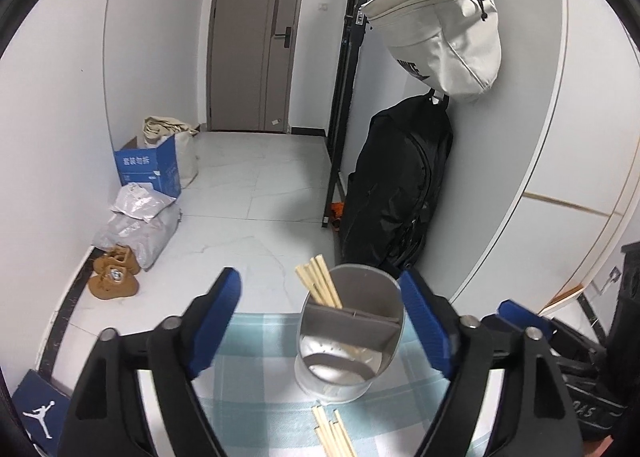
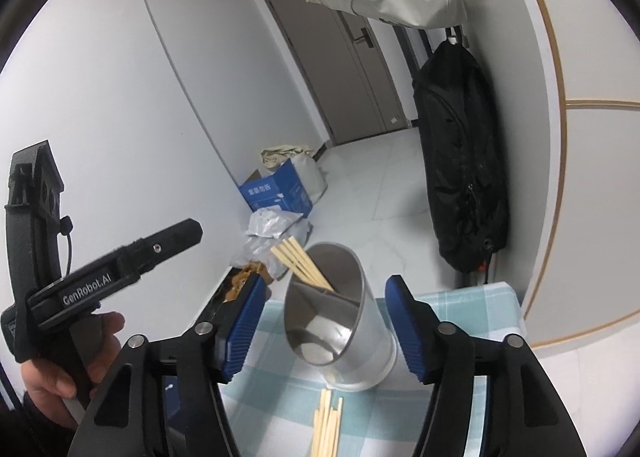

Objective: Organize utensils
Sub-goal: 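Open the left tool into the holder while the right tool releases its chopstick, then lower both open tools toward the chopsticks lying beside the holder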

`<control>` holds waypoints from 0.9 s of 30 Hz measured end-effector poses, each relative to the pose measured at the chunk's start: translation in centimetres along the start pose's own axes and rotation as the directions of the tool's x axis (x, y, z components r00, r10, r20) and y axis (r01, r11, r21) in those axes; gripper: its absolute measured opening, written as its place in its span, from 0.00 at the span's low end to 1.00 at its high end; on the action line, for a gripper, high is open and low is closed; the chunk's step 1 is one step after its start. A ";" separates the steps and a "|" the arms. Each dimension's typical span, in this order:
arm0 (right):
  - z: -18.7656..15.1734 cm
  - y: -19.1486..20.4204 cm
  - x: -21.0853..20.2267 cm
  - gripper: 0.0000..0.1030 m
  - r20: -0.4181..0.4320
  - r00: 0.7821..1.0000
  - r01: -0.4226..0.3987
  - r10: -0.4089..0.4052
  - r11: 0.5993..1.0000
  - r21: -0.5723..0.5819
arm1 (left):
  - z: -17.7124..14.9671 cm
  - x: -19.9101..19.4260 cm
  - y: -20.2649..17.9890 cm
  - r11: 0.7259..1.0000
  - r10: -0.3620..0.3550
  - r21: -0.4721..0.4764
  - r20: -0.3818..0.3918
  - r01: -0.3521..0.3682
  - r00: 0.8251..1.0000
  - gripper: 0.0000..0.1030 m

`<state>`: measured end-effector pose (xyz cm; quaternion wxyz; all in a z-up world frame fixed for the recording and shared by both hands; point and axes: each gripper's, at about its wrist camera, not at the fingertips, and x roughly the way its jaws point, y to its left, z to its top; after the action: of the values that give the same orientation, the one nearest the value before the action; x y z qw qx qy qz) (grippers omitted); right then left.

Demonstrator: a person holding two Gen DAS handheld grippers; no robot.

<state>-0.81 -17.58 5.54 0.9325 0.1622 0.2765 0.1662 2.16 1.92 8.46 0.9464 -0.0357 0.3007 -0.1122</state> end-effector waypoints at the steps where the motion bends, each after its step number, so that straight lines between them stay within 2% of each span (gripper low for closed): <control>1: -0.2 0.1 -0.2 0.67 0.005 1.000 0.000 0.000 1.000 -0.002 | -0.3 -0.2 0.0 1.000 0.010 0.002 0.006 -0.010 1.000 0.82; 6: -1.5 0.7 -1.3 0.74 0.022 1.000 0.004 -0.003 1.000 -0.016 | -1.7 -0.8 0.1 0.999 0.047 0.004 0.003 -0.047 0.999 0.82; 13: -3.8 0.8 -1.4 0.82 0.002 1.000 0.015 -0.015 0.999 -0.032 | -4.2 -1.2 0.4 0.997 0.076 -0.003 -0.012 -0.076 0.997 0.82; 27: -9.2 0.3 1.5 0.84 -0.137 0.989 0.043 -0.054 0.996 -0.083 | -9.3 1.4 1.4 0.994 0.105 -0.007 -0.090 -0.106 0.990 0.82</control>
<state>-4.88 -14.76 -2.33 0.9204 0.1060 0.3381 0.1652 -1.82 2.97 -0.10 0.9364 -0.0205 0.3449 -0.0616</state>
